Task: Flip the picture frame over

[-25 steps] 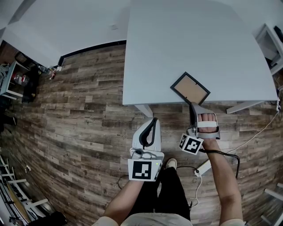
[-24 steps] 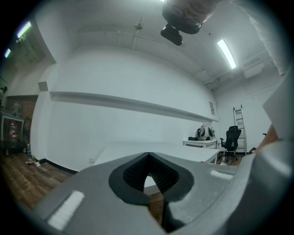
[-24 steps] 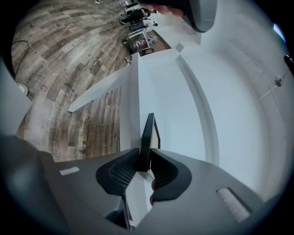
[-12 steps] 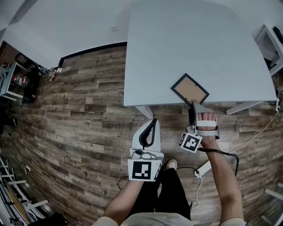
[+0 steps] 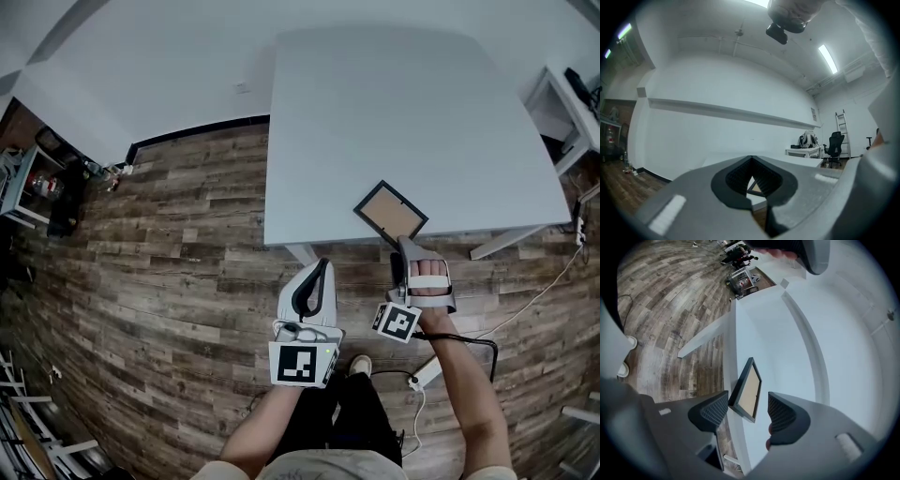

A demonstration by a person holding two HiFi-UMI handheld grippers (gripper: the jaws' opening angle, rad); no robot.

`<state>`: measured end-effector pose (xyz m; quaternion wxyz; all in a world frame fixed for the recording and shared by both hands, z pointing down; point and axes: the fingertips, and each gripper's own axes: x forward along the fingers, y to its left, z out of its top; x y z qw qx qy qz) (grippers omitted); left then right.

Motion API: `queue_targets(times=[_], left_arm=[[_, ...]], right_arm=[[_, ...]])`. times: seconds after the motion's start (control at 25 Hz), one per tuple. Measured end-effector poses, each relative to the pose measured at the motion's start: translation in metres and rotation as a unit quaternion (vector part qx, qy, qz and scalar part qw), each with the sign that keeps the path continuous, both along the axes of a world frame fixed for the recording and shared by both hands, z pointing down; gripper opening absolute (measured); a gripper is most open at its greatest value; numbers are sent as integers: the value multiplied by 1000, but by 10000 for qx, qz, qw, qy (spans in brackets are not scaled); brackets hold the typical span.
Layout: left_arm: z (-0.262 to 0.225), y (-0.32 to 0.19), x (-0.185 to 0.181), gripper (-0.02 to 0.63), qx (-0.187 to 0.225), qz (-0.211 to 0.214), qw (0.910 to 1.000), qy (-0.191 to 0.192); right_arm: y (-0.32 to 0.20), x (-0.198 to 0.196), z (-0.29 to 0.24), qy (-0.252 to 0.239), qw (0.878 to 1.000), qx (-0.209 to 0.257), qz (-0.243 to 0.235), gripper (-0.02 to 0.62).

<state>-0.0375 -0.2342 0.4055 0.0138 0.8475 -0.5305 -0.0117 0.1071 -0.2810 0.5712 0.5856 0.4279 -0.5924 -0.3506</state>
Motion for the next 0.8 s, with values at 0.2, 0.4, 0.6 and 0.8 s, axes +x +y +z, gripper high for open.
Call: queue_targets(times=[0.2, 0.4, 0.6, 0.8], left_arm=[[-17, 1, 2, 2, 126, 22, 9999, 97], [-27, 1, 3, 2, 137, 63, 9999, 17], [-40, -2, 6, 2, 220, 58, 9997, 77], [-55, -2, 6, 2, 278, 96, 9995, 126]], right_arm=[[14, -2, -14, -631, 9978, -76, 187, 276], [20, -4, -32, -1265, 9914, 19, 342, 188], [22, 5, -69, -2659, 9593, 98, 944, 85], [28, 10, -121, -4338, 8895, 162, 1423, 26]])
